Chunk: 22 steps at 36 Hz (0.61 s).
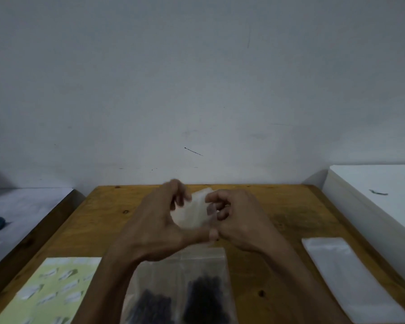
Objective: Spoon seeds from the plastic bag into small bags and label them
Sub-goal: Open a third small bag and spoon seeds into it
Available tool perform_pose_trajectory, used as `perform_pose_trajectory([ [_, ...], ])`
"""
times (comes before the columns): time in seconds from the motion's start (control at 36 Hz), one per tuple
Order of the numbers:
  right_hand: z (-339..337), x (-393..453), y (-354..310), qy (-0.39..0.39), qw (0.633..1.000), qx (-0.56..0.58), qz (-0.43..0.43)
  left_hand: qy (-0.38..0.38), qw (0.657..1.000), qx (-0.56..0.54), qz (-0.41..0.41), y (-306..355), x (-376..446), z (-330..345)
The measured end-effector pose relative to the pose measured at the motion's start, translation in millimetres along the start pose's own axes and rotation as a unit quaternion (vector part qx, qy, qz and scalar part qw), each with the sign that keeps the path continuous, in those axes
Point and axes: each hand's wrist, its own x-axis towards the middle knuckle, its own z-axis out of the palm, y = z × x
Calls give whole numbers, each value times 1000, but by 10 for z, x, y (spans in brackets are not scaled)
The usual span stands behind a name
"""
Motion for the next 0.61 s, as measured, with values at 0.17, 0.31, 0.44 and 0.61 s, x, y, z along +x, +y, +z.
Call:
perform_pose_trajectory([
  [0.17,-17,18,-39,-77,991,109,-19,-101,985,131,43,-74,11,79],
  [0.31,-59,63,22,-92,985,145,-20,-65,993,69,67,-242,34,133],
  [0.44,-57,91,107,-103,981,163,-2,-64,992,59,94,-328,53,194],
  [0.61,-57,133,166,-81,983,164,15,-14,994,53,97,-391,158,290],
])
